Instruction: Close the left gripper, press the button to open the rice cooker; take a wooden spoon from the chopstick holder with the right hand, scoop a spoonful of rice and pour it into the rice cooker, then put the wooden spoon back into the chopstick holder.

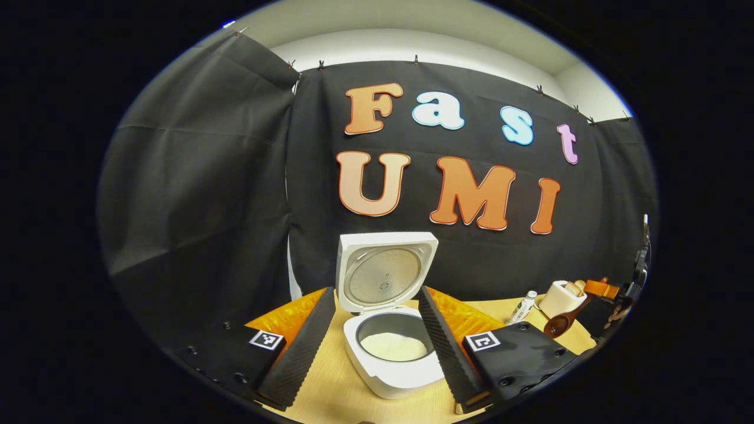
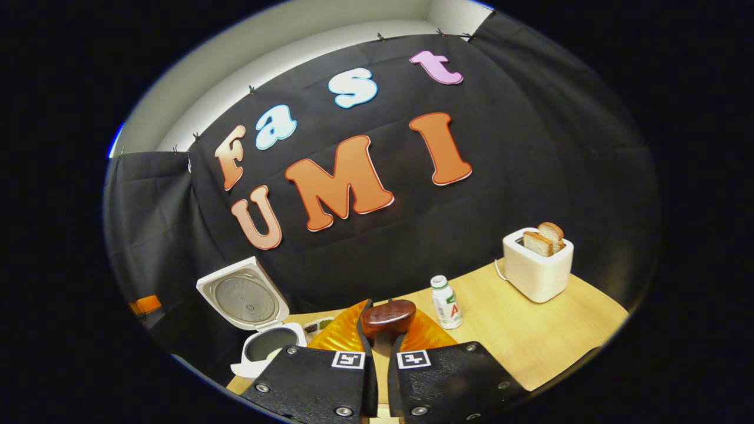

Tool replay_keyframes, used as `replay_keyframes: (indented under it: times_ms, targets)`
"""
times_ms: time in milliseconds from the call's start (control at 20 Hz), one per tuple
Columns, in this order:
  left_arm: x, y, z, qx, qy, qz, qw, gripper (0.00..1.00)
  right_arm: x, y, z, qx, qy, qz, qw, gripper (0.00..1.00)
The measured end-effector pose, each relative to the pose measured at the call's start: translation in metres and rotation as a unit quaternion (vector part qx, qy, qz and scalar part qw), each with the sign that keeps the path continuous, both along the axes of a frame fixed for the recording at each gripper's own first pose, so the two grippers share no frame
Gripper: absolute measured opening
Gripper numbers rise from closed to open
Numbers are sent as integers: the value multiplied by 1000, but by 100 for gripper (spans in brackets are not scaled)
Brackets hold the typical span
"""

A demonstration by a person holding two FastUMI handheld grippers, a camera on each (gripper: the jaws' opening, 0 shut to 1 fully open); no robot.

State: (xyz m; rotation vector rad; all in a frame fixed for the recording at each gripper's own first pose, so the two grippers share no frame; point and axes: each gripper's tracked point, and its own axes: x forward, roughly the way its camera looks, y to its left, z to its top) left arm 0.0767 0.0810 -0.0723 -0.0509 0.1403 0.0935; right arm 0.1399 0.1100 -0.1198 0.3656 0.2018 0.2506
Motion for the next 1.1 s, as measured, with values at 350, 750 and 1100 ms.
replay_keyframes:
  times_ms: [350,750,1100]
  targets:
    - [17,-21,8,7,-5,-16,1000,96,-31,-66,-55,16,50,-50,997,6]
    - [19,-31,5,5,-8,-3,1000,100,-50,-81,-124,34,108,-62,992,6]
    - [20,-36,-5,-3,8,-15,1000,100,-51,-80,-166,64,141,-65,986,6]
